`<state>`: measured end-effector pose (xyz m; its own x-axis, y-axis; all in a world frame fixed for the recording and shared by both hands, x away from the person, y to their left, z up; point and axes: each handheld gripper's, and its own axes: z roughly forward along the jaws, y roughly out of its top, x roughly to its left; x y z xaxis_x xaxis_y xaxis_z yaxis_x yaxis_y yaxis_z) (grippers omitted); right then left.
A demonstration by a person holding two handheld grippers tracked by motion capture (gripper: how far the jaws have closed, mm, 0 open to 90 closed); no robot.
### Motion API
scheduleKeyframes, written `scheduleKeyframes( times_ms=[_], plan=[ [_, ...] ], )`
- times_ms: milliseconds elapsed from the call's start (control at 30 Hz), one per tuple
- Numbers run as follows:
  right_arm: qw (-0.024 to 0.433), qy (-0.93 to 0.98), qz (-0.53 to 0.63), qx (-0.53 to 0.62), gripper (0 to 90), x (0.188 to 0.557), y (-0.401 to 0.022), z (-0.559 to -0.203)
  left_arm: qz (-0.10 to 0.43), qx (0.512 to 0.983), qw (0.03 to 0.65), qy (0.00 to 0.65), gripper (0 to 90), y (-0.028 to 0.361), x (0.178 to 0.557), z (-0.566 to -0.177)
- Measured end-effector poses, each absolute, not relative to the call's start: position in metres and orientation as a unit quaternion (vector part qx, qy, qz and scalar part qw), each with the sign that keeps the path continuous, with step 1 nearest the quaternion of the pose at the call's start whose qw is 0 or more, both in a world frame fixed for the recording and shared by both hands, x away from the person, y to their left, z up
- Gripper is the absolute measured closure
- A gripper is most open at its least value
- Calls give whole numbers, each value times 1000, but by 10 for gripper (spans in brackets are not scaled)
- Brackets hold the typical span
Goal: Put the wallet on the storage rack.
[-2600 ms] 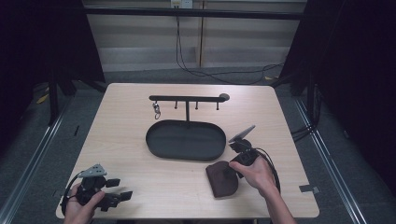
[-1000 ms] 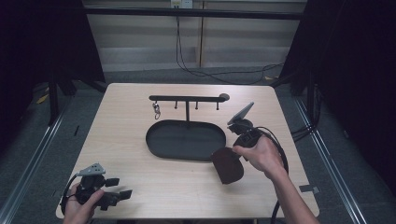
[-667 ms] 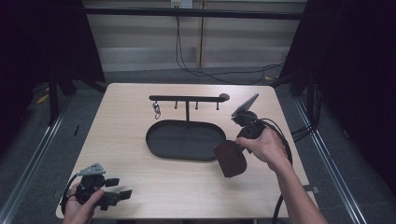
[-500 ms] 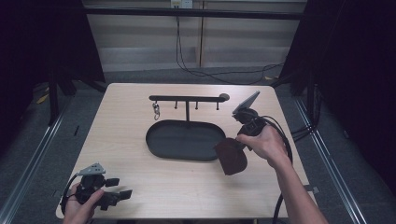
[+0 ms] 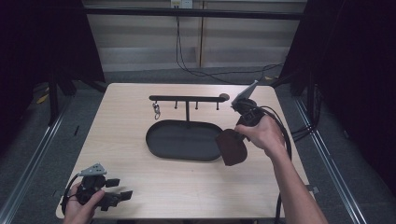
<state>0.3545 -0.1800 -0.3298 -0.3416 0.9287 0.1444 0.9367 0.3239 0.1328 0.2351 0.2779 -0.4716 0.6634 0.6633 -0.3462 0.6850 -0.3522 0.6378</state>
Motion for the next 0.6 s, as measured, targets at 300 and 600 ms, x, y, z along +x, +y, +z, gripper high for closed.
scheduleKeyframes(
  times_ms=[300,600],
  plan=[
    [16,-805,-98,-585,812,371,-173,-321,-18,825,395,404,190,277,235,-472],
    [6,-795,-131,-593,814,383,-168,-322,-16,827,389,404,190,276,234,-473]
  ],
)
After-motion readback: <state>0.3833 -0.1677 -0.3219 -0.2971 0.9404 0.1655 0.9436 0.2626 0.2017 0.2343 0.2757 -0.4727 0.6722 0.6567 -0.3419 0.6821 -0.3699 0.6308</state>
